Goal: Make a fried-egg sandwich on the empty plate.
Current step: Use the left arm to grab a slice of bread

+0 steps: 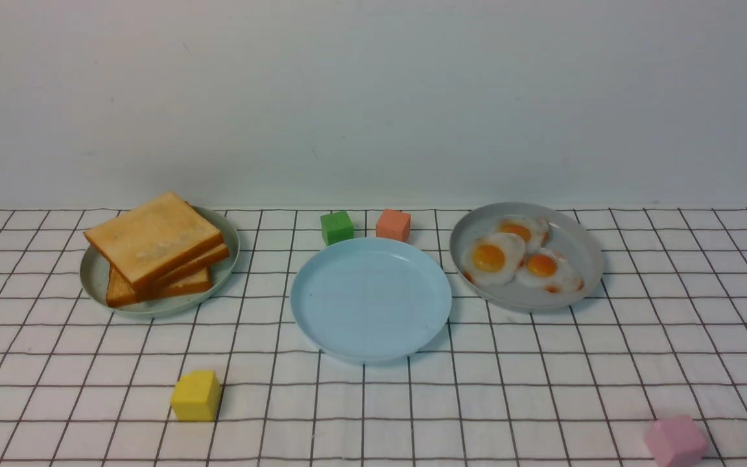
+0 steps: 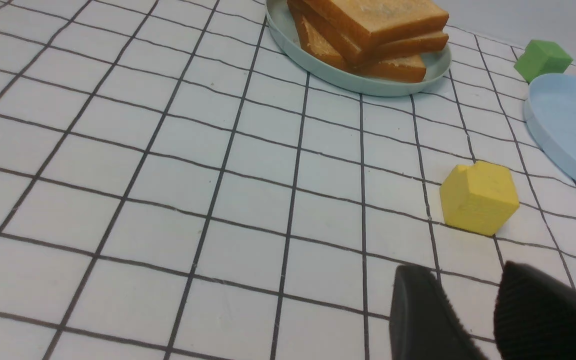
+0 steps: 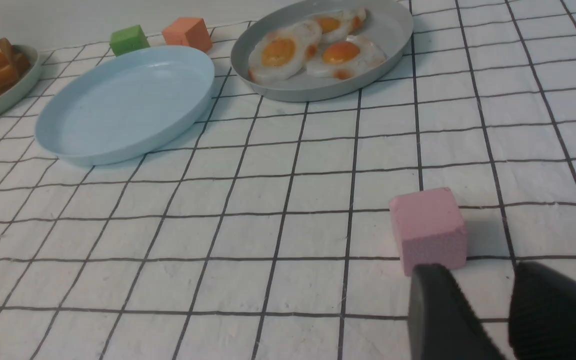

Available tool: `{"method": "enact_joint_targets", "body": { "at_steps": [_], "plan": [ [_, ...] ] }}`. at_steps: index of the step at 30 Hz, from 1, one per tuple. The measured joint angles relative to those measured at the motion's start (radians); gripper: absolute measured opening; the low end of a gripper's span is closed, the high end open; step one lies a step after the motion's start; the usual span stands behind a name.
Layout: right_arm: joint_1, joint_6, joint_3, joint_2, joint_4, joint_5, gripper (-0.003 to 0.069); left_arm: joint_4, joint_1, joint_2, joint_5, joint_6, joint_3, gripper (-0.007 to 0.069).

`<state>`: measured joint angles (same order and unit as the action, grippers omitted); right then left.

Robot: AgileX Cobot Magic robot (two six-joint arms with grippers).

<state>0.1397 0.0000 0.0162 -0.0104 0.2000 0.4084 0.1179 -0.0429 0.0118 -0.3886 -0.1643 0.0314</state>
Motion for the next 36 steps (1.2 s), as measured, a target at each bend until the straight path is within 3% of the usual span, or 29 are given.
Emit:
{"method": "enact_joint_targets", "body": {
  "at_steps": [26, 29, 30, 33, 36],
  "plan": [
    [0.0, 0.0, 0.0, 0.0, 0.0, 0.0, 0.0241, 0.001, 0.0, 0.0, 0.008, 0.0, 0.0, 0.0237],
    [0.0, 0.0, 0.0, 0.0, 0.0, 0.0, 0.0241, 0.103, 0.0, 0.0, 0.086, -0.045, 0.0, 0.0237],
    [0.0, -0.006, 0.0, 0.0, 0.0, 0.0, 0.0241, 0.207, 0.0, 0.0, 0.138, -0.097, 0.0, 0.0237],
    [0.0, 0.0, 0.0, 0.0, 0.0, 0.0, 0.0241, 0.338, 0.0, 0.0, 0.198, -0.162, 0.0, 0.0237],
    [0.0, 0.0, 0.0, 0.0, 0.0, 0.0, 0.0241, 0.546, 0.0, 0.0, 0.32, -0.242, 0.0, 0.0237]
  ]
}}
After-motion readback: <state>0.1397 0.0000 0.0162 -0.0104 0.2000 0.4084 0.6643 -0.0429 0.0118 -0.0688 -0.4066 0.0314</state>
